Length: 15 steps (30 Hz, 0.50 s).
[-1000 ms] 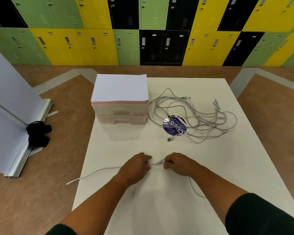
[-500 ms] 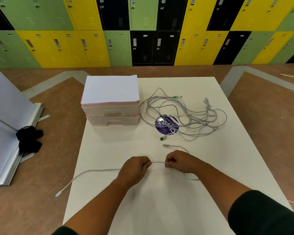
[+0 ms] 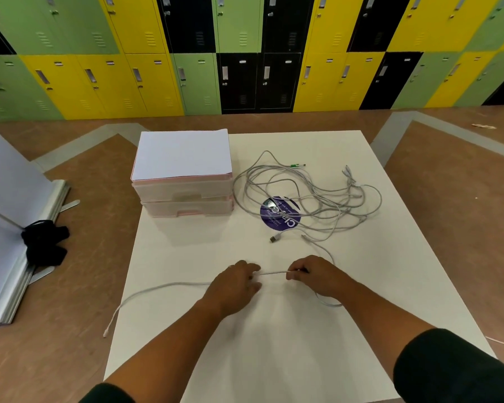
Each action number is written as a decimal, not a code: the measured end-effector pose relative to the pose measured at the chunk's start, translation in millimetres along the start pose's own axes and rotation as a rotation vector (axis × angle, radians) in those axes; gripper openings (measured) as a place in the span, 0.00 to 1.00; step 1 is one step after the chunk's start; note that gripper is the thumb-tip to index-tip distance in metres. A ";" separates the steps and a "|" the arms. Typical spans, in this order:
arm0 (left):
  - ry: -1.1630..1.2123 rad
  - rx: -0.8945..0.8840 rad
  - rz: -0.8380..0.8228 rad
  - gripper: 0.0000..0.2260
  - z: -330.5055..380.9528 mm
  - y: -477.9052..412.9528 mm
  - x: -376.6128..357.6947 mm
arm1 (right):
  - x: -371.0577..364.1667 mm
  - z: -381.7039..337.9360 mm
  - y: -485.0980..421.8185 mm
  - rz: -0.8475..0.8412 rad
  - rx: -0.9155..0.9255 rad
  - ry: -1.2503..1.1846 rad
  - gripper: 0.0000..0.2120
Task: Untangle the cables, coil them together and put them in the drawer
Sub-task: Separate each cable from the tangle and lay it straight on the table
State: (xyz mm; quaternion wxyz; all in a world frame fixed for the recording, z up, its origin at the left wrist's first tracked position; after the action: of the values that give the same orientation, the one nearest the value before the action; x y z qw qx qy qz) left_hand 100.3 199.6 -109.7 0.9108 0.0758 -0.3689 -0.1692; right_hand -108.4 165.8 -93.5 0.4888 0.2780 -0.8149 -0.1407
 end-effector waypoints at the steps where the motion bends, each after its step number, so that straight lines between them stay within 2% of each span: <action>1: 0.041 0.003 -0.022 0.17 7.3 -1.8 -1.5 | -2.0 -1.7 0.8 -0.008 0.012 0.001 0.09; 4: 0.053 -0.052 -0.086 0.13 25.0 -6.5 -13.8 | -5.8 -3.5 3.3 -0.007 0.018 0.018 0.08; 6: 0.036 -0.074 -0.050 0.11 29.7 -8.5 -17.2 | -3.4 1.7 5.7 0.009 0.000 0.061 0.09; 11: 0.031 -0.002 0.040 0.09 20.2 -12.5 -16.9 | 15.3 23.4 11.1 0.130 -0.028 0.172 0.17; 15: 0.041 0.064 0.051 0.07 7.4 -12.7 -14.2 | 30.0 42.4 15.5 0.243 -0.122 0.107 0.20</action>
State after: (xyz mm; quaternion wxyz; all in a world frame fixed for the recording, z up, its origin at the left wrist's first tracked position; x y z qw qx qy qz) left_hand 82.4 192.8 -117.0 0.9193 0.0990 -0.3571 -0.1327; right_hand -161.4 158.8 -84.7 0.5608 0.1543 -0.8053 -0.1150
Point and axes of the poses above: each hand's wrist, its own y-axis away from the middle knuckle, its own x-axis out of the back of the hand, z = x × y, the point moved 5 cm from there along -y, towards the middle knuckle, and after that the axes turned 10 degrees about y, right-handed, at the moved point
